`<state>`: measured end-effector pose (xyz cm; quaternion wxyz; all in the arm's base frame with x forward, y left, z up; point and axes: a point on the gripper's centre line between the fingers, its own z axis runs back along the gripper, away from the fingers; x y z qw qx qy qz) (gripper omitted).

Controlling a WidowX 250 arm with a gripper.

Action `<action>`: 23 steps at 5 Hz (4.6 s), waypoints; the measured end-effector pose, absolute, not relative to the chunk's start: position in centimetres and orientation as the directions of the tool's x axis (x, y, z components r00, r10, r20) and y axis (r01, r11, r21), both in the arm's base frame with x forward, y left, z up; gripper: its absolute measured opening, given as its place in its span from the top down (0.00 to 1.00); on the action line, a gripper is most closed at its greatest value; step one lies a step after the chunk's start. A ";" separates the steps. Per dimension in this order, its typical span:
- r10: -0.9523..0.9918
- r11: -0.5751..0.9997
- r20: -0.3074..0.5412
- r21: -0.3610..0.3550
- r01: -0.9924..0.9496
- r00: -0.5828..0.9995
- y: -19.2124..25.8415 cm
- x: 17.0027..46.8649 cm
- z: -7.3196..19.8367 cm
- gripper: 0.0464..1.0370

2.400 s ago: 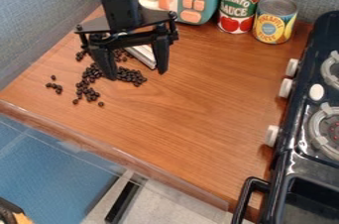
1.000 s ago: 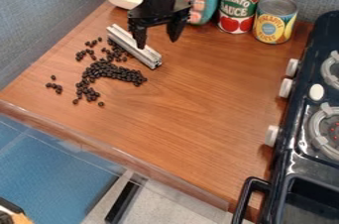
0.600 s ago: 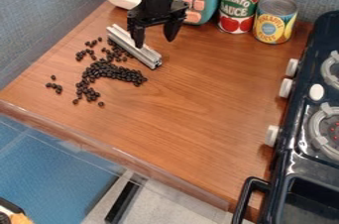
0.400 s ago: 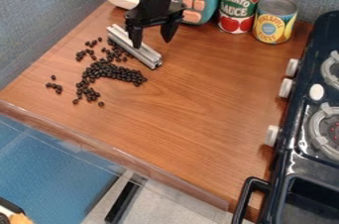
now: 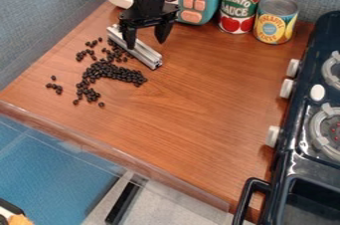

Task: Sweep into pile

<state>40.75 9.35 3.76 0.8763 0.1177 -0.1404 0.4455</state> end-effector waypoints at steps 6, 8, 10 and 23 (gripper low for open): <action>0.776 0.502 0.387 0.100 -0.859 0.498 10.8 39.6 1.8 0.65; 0.777 0.501 0.403 0.070 -0.863 0.484 10.7 39.6 1.7 0.66; 0.862 0.372 0.376 -0.013 -0.928 0.340 11.1 41.0 2.0 0.66; 0.955 0.094 0.296 -0.205 -0.974 0.030 12.4 34.8 2.8 0.66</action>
